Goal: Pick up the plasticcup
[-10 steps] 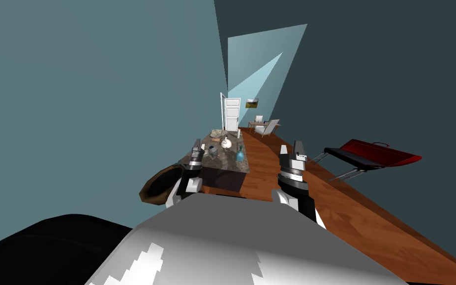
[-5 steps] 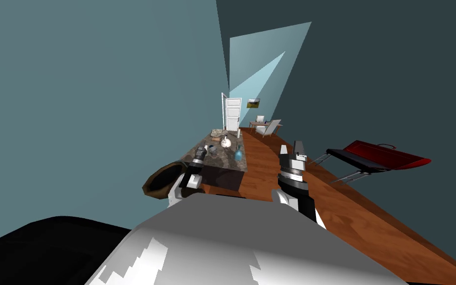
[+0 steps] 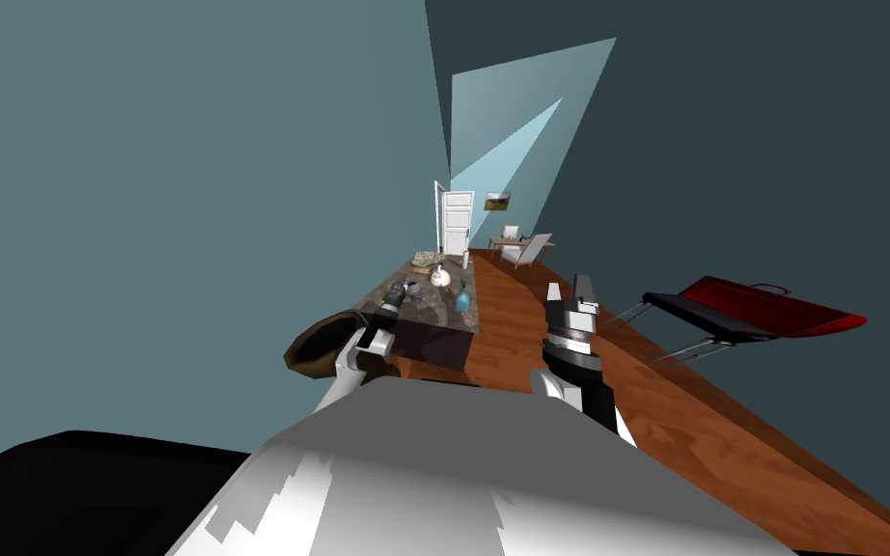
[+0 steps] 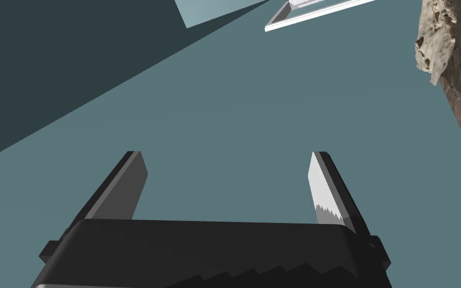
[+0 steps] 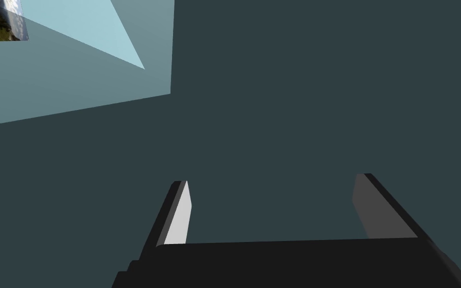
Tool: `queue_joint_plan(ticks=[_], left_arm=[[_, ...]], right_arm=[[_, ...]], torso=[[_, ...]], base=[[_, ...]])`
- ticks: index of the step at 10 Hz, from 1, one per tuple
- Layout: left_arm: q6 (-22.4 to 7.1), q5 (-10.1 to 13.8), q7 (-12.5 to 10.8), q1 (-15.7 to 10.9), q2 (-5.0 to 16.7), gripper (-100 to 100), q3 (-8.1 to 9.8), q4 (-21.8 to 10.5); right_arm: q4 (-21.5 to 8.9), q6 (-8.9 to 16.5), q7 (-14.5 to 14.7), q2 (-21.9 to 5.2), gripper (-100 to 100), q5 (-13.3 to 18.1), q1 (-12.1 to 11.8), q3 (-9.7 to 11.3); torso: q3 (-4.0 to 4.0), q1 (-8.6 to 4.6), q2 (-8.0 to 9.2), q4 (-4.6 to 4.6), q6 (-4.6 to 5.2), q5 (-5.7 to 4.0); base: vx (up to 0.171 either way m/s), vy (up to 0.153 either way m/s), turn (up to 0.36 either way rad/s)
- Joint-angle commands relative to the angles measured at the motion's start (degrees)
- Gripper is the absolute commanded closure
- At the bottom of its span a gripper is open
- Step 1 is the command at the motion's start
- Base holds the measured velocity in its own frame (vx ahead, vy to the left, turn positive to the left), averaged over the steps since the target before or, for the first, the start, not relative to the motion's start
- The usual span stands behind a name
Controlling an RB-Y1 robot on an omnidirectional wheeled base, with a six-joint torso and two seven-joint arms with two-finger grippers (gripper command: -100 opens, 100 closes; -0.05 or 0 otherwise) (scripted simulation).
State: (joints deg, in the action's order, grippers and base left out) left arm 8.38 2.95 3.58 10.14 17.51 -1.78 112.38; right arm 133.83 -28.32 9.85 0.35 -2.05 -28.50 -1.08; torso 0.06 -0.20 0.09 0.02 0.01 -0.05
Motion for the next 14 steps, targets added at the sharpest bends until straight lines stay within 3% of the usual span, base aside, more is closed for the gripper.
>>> queue_joint_plan(ticks=[1,2,5,6,7,8,9,10,13,14], left_arm=[[-2.86,0.64,-0.22,-2.76,1.96,-100,0.21,-2.86],[-4.37,1.14,-0.32,-5.09,3.47,-100,0.33,-5.11],[-8.10,1.65,-0.44,-7.99,4.95,-100,0.49,-9.00],[-10.25,2.16,-0.56,-10.48,6.43,-100,0.67,-11.17],[-10.84,2.16,-0.56,-10.75,6.43,-100,0.67,-12.09],[-13.26,2.68,-0.69,-13.15,7.88,-100,0.87,-13.94],[-13.68,2.68,-0.69,-13.58,7.88,-100,0.87,-15.29],[-15.81,3.19,-0.83,-16.00,9.32,-100,1.11,-17.45],[-19.60,3.70,-0.98,-19.39,10.72,-100,1.38,-21.99],[-21.25,4.20,-1.13,-21.90,12.07,-100,1.68,-24.46]], right_arm=[[0.00,0.00,0.00,0.00,0,0.00,0.00,0.00],[0.00,0.00,0.00,0.00,0,0.00,0.00,0.00],[0.00,0.00,0.00,0.00,0,0.00,0.00,0.00],[0.00,0.00,0.00,0.00,0,0.00,0.00,0.00],[0.00,0.00,0.00,0.00,0,0.00,0.00,0.00],[0.00,0.00,0.00,0.00,0,0.00,0.00,0.00],[0.00,0.00,0.00,0.00,0,0.00,0.00,0.00],[0.00,0.00,0.00,0.00,0,0.00,0.00,0.00],[0.00,0.00,0.00,0.00,0,0.00,0.00,0.00],[0.00,0.00,0.00,0.00,0,0.00,0.00,0.00]], torso=[[0.00,0.00,0.00,0.00,0.00,0.00],[-0.02,-0.04,-0.04,-0.01,0.00,-0.01],[-0.03,-0.02,-0.06,-0.01,-0.01,-0.01],[-0.04,0.01,-0.06,-0.02,-0.01,0.00],[-0.03,-0.08,-0.06,-0.01,-0.01,-0.01],[-0.04,-0.03,-0.06,-0.02,0.00,-0.01],[-0.03,-0.01,-0.06,-0.01,-0.01,0.00],[-0.03,0.01,-0.05,-0.02,-0.01,0.00],[-0.04,-0.03,-0.07,-0.02,-0.01,-0.01],[-0.05,0.02,-0.09,-0.02,-0.01,0.00]], base=[[-0.024,-0.067,0.052],[-0.045,-0.096,0.096],[-0.022,-0.059,0.035],[-0.021,-0.077,0.042],[-0.020,-0.062,0.033],[-0.025,-0.055,0.046],[-0.024,-0.050,0.026],[-0.025,-0.067,0.046],[-0.018,-0.056,0.026],[-0.016,-0.050,0.028]])
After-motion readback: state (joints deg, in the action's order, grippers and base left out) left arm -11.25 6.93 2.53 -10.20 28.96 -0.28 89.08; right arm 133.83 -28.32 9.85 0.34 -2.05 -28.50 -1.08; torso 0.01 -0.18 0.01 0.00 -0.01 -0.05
